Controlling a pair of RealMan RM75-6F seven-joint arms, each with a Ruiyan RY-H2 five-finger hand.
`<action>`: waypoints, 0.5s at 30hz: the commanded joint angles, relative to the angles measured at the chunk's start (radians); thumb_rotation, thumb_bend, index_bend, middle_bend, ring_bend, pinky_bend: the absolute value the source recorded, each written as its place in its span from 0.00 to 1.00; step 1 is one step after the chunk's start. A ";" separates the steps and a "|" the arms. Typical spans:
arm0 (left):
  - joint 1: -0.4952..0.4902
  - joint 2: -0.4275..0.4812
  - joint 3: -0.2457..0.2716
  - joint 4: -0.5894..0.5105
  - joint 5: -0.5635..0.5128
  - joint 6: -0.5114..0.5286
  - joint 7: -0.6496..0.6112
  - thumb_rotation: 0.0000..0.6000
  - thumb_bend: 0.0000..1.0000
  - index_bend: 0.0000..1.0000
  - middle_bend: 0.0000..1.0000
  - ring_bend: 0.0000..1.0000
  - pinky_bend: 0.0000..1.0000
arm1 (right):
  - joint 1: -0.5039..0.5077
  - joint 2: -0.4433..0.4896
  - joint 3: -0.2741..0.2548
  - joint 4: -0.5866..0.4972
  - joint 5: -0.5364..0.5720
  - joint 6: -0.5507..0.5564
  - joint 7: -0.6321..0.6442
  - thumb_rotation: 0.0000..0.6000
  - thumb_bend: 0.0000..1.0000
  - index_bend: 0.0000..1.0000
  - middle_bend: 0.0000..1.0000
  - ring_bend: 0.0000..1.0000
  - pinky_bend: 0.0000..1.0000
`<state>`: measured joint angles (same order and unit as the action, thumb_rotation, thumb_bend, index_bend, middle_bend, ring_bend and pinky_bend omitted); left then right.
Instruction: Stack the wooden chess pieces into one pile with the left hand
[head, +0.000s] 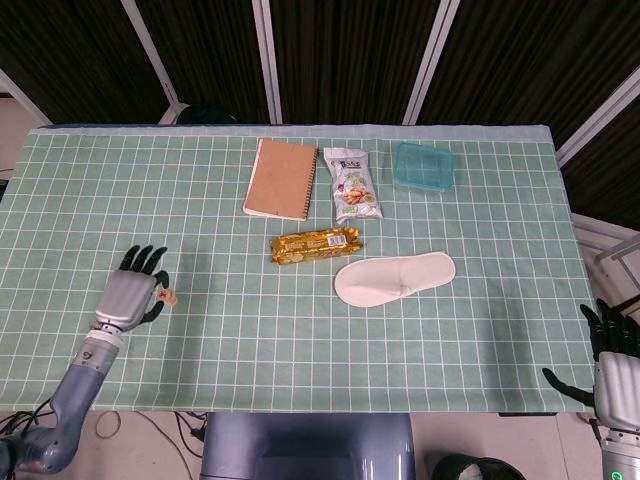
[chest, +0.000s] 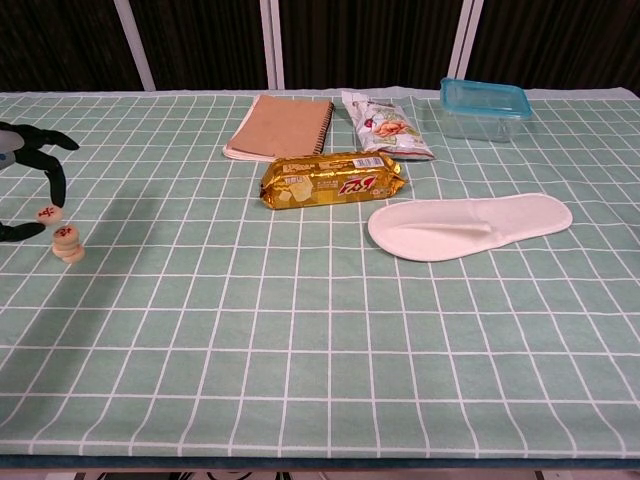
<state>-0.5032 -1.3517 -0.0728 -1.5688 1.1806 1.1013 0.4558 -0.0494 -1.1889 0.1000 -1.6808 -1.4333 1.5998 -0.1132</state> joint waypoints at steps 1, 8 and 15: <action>-0.003 -0.003 -0.001 0.005 -0.004 -0.002 0.005 1.00 0.34 0.49 0.06 0.00 0.00 | 0.000 0.000 0.000 0.000 0.000 0.000 0.000 1.00 0.20 0.09 0.03 0.00 0.00; -0.012 -0.023 -0.002 0.024 -0.021 -0.014 0.025 1.00 0.34 0.48 0.06 0.00 0.00 | -0.001 -0.001 0.001 0.000 0.000 0.002 0.000 1.00 0.20 0.09 0.03 0.00 0.00; -0.014 -0.032 -0.004 0.034 -0.029 -0.012 0.033 1.00 0.34 0.48 0.06 0.00 0.00 | 0.000 0.000 0.002 0.000 0.001 0.001 0.001 1.00 0.20 0.09 0.03 0.00 0.00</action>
<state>-0.5171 -1.3828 -0.0769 -1.5357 1.1522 1.0891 0.4877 -0.0492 -1.1890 0.1019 -1.6805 -1.4326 1.6008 -0.1117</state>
